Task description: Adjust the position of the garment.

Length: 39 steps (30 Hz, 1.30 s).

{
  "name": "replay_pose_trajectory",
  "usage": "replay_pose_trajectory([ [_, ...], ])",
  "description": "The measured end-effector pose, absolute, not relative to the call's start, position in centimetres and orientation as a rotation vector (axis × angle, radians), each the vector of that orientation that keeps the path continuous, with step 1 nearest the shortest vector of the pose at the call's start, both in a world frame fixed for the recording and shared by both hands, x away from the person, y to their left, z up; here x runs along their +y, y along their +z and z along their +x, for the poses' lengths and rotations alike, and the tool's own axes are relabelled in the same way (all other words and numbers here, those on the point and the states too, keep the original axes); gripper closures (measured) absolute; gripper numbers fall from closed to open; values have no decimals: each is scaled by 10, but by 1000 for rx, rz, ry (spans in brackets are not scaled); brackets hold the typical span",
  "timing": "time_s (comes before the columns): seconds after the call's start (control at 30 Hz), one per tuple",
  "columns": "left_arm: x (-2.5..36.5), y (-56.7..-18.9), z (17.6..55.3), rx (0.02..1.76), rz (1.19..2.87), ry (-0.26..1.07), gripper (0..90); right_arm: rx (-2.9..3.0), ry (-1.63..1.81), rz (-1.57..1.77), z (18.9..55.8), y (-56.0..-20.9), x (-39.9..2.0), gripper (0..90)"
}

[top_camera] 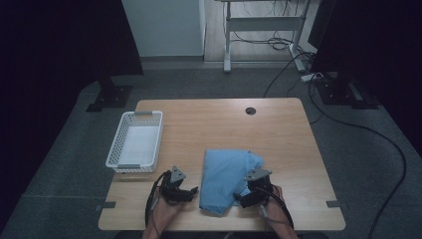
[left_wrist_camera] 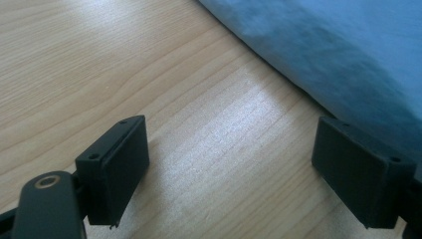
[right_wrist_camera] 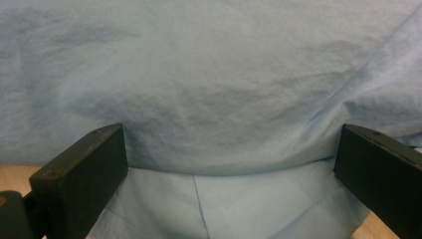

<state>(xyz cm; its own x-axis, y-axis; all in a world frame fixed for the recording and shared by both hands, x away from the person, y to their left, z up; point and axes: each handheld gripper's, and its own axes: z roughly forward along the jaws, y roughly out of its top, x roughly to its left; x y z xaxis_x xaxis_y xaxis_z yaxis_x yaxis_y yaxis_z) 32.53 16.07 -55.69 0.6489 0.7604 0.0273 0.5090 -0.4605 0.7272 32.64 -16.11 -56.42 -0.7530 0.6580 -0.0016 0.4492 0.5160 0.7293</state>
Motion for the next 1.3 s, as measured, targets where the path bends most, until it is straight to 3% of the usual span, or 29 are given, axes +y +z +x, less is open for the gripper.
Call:
replay_pose_trajectory([
  [0.97, 162, -557, 318, 998, 2155, 463, 140, 2485, 1076, 923, 383, -563, -137, 1],
  [1.3, 164, -557, 316, 1017, 2141, 478, 180, 2488, 1076, 918, 399, -563, -128, 1],
])
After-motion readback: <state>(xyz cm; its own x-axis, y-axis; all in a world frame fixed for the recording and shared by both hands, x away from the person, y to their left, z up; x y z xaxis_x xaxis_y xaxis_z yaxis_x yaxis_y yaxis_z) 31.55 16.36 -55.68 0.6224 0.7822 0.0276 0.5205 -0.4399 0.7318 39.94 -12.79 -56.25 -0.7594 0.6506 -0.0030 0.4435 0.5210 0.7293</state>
